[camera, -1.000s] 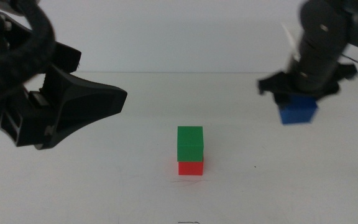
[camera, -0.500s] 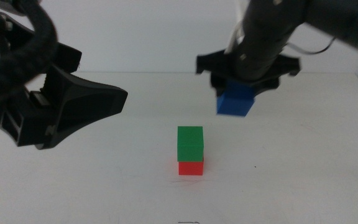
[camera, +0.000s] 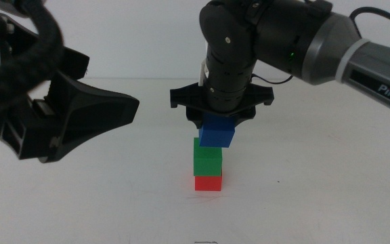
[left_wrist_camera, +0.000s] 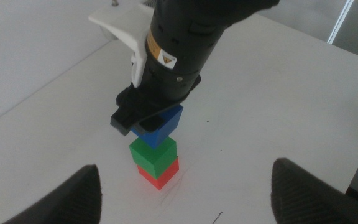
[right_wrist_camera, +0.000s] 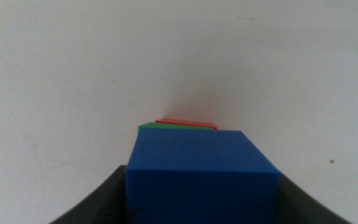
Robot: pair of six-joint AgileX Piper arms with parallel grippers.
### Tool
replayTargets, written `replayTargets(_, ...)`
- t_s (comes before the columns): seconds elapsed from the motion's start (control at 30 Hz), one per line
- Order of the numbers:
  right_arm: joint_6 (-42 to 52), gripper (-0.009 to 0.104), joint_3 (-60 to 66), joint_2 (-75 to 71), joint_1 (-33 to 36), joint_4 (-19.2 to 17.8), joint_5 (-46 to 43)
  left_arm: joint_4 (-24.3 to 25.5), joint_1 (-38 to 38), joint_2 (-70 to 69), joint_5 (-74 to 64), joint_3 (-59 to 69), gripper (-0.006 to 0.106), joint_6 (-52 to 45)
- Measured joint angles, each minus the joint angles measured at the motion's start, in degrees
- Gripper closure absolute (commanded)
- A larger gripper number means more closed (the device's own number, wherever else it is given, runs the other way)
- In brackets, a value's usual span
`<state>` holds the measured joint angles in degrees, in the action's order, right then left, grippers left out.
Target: Stack red cubes first, then green, then blue cubes in a specific spot.
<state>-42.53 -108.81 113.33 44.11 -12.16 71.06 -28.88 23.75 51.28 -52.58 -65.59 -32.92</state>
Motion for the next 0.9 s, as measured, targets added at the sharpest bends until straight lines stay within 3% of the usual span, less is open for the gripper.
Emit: replayTargets(0.9, -2.18, 0.096, -0.48, 2.26, 1.7, -0.78, -0.01, 0.0, 0.0, 0.01, 0.0, 0.0, 0.007, 0.0)
